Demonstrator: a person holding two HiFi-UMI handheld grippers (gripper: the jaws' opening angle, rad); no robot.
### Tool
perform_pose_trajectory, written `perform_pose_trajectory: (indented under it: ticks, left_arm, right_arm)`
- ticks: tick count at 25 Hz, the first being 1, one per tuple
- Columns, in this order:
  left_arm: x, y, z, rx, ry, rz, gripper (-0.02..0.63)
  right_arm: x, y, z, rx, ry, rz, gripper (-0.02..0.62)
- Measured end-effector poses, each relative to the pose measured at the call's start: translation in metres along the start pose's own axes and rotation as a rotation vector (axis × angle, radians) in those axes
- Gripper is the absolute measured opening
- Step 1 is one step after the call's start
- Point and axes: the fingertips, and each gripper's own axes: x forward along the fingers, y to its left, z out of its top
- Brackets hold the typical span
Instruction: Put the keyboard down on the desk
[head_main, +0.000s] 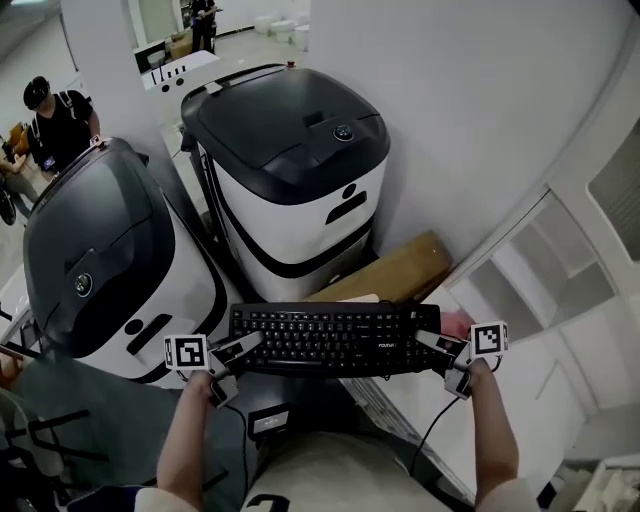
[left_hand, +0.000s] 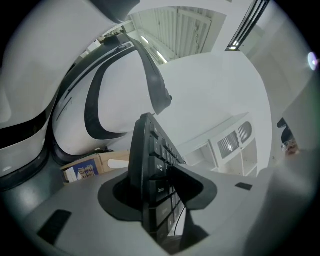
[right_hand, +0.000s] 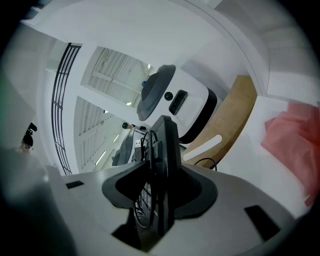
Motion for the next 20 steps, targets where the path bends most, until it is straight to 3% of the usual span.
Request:
perform_pose_trajectory:
  ticks: [2, 12, 15, 20]
  left_arm:
    - [0.002, 0.006, 0.0, 0.03, 0.036, 0.01, 0.189]
    - [0.037, 0.002, -0.004, 0.043, 0.189, -0.091, 0.196]
    - [0.047, 0.004, -0.007, 0.094, 0.251, -0.093, 0.196]
    - [0.066, -0.003, -0.026, 0.095, 0.332, -0.143, 0.196]
  right_arm:
    - [-0.005, 0.002, -0.005, 0.001, -0.026, -0.01, 0.178]
    - [-0.044, 0.007, -0.045, 0.052, -0.182, -0.124, 0.178]
    - [-0.056, 0.007, -0.065, 0.131, -0.244, -0.161, 0.178]
    - [-0.085, 0.009, -0.096, 0.178, -0.303, -0.225, 0.178]
